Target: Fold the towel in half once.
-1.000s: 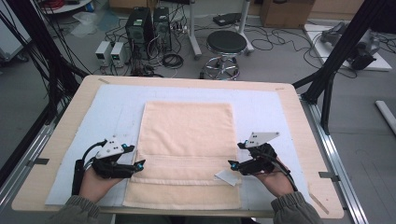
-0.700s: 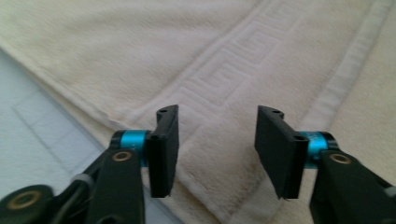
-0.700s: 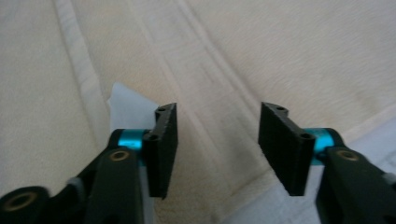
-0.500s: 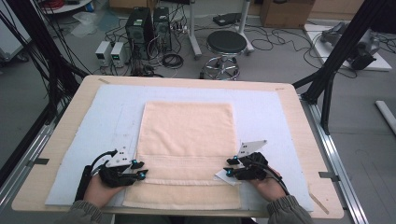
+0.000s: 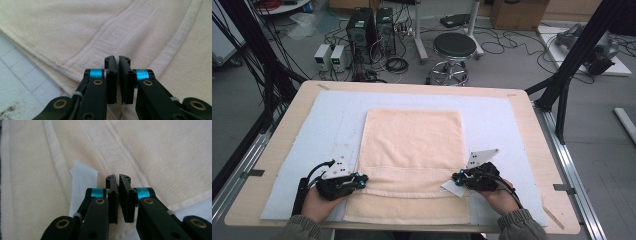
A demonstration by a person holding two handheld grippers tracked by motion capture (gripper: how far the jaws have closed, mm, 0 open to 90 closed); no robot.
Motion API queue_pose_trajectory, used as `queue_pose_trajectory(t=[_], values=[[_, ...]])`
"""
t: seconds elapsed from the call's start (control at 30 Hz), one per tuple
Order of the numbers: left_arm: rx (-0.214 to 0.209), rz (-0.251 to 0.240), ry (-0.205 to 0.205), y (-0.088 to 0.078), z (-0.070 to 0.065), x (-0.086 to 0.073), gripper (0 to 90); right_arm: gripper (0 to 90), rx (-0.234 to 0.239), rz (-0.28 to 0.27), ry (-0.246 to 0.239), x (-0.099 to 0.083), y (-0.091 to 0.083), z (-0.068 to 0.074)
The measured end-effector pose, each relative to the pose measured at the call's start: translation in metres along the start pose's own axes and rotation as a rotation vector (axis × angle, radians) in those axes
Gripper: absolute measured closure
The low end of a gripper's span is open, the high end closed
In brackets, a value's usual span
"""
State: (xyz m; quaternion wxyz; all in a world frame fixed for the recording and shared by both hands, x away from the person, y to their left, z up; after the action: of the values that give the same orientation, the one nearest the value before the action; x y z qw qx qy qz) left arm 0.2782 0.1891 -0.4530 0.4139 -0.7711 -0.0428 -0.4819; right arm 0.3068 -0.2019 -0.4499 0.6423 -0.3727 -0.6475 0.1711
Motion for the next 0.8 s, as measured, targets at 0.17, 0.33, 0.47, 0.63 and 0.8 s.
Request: queue_pose_trajectory(t=[0.17, 0.33, 0.47, 0.63, 0.8], values=[[-0.002, -0.051, -0.016, -0.014, -0.002, 0.007, 85.0, 85.8, -0.01, -0.018, -0.018, 0.013, -0.011, 0.0], [0.004, -0.08, 0.002, -0.032, -0.01, 0.011, 85.0, 85.9, -0.008, -0.046, -0.035, 0.024, -0.023, 0.006], [0.001, -0.082, 0.013, -0.045, -0.019, 0.009, 85.0, 85.9, -0.014, -0.059, -0.06, 0.032, -0.033, 0.016], [-0.009, -0.067, 0.032, -0.057, -0.032, 0.002, 85.0, 85.8, -0.01, -0.082, -0.076, 0.037, -0.045, 0.031], [-0.01, -0.062, 0.034, -0.064, -0.04, -0.004, 85.0, 85.8, -0.003, -0.089, -0.087, 0.037, -0.05, 0.046]])
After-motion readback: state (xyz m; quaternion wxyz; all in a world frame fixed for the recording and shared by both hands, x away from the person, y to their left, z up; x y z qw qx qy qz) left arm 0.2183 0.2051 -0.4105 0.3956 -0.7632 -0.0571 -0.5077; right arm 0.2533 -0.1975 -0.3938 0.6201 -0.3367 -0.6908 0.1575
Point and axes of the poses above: each handheld gripper's, and its own axes: y roughly forward along the jaws, x roughly out of its top, z roughly to its left, the point moved 4 cm from there along y, roughly forward along the jaws, and after that the axes turned 13 degrees about -y, right-handed, at the moved point
